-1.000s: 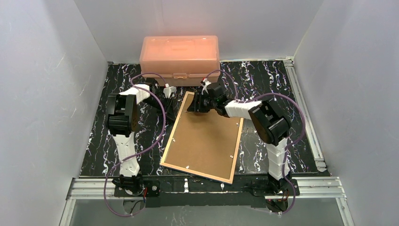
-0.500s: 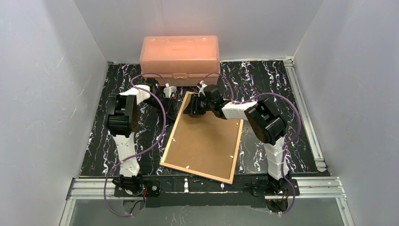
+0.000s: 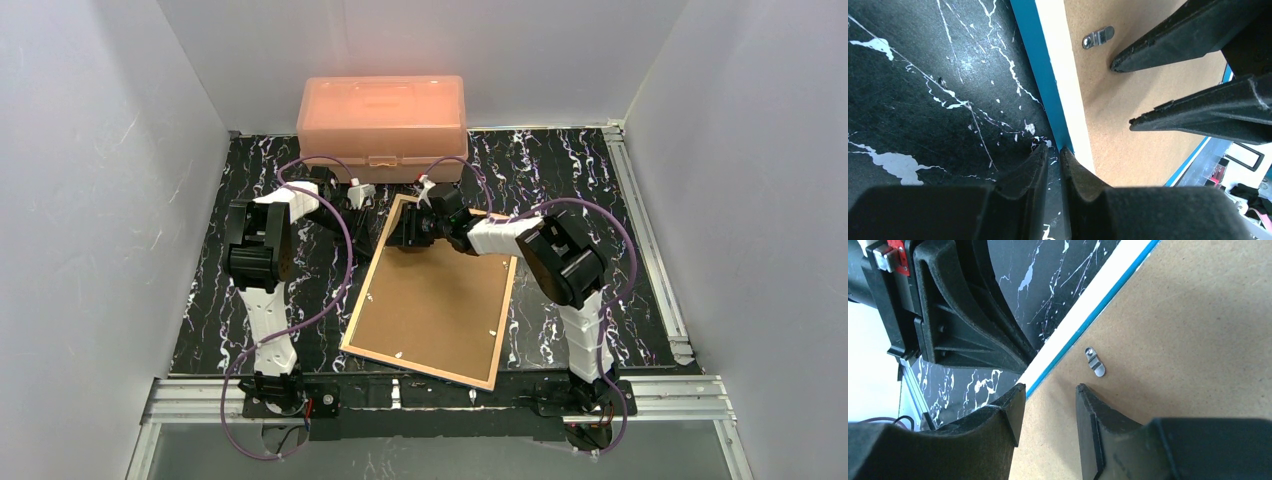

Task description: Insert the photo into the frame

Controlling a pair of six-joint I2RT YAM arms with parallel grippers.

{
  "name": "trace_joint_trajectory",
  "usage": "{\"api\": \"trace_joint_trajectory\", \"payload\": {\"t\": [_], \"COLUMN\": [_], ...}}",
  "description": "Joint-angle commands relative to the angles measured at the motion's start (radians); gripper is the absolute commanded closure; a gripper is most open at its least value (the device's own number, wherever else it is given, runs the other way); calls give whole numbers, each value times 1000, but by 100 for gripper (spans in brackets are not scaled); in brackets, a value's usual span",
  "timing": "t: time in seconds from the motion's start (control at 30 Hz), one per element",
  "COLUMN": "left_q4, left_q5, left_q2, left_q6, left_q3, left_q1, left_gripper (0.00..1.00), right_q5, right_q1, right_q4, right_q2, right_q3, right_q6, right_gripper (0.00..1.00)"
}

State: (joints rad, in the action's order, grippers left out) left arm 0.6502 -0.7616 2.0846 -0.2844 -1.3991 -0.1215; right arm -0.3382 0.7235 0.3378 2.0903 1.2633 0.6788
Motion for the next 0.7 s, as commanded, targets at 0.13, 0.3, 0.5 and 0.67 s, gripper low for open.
{"api": "trace_joint_trajectory", "payload": {"t": [0.13, 0.3, 0.5, 0.67], "left_q4": [27, 34, 35, 35], "left_q5": [2, -5, -7, -11], "left_q2": [-50, -56, -62, -65], "left_q6": [-22, -31, -40, -42], "left_q3": [28, 36, 42, 43], "left_q1": [-9, -12, -15, -20], "left_gripper": [86, 87, 87, 87], "right_q5": [18, 36, 52, 49], "right_q1": [-17, -22, -27, -31], "right_q4": [-1, -16, -69, -79], "right_q2": [42, 50, 54, 58], "right_q3": [49, 74, 111, 124], "right_q6": [-35, -51, -98, -111], "right_gripper": [51, 51, 51, 51]}}
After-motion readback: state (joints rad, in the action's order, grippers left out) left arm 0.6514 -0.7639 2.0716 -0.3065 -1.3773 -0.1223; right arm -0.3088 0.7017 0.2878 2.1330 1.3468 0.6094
